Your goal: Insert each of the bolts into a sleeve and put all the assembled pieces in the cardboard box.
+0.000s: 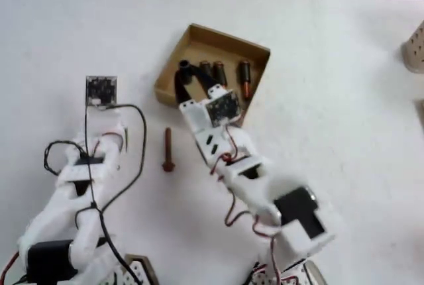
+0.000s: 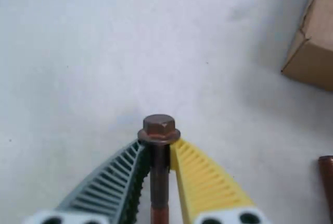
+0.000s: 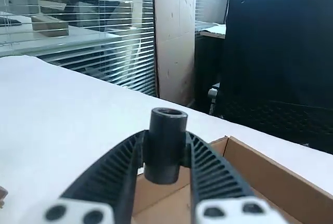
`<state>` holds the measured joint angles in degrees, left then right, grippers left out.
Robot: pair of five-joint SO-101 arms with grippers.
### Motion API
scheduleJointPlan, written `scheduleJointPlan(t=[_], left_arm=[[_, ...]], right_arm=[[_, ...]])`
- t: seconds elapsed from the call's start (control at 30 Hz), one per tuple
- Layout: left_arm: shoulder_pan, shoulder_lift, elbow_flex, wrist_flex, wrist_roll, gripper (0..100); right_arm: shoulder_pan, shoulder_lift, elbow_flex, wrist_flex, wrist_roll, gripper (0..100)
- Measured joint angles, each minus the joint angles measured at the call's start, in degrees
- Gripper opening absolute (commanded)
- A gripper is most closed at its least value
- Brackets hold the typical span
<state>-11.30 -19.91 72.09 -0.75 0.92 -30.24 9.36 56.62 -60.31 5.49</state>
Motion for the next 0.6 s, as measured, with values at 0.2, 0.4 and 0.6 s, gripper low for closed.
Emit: scheduleJointPlan(t=[0.2,0.4,0.6], left_arm=[[0.00,0.00,0.00,0.00,0.00,2],[0.00,0.00,0.00,0.00,0.00,2],[0.00,0.00,0.00,0.00,0.00,2]], right_arm=[[-3.25,8.53,1.41,-14.86,0.00,1.6],[-6.24,8.62,10.55,-23.38,0.00,1.6],[-6.33,8.62,18.81,-28.40,0.00,1.6]])
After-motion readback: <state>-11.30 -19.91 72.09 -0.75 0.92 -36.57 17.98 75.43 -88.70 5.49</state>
